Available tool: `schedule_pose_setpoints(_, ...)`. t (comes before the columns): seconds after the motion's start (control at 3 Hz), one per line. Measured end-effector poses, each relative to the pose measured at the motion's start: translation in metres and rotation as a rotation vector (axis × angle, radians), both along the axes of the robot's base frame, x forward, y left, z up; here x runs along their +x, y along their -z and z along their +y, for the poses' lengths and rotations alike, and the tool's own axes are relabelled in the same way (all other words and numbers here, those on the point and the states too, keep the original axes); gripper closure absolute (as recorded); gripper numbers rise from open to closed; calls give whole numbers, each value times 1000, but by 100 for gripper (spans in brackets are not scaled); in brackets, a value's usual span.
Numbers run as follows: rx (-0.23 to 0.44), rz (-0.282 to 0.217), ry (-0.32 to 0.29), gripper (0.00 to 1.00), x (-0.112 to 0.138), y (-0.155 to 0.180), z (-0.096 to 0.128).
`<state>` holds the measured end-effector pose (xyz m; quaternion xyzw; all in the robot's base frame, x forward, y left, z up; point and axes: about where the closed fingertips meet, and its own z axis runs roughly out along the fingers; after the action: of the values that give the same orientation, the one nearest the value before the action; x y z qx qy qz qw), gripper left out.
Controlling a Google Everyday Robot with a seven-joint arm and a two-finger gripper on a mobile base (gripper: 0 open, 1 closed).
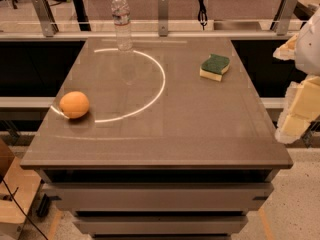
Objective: Knock water bottle over
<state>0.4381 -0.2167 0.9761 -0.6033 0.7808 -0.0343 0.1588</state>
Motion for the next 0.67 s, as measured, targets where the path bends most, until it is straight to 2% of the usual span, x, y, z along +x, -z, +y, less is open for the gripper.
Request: schedule_pose_setpoints(0.67,5,-3,-2,0,1,0,1)
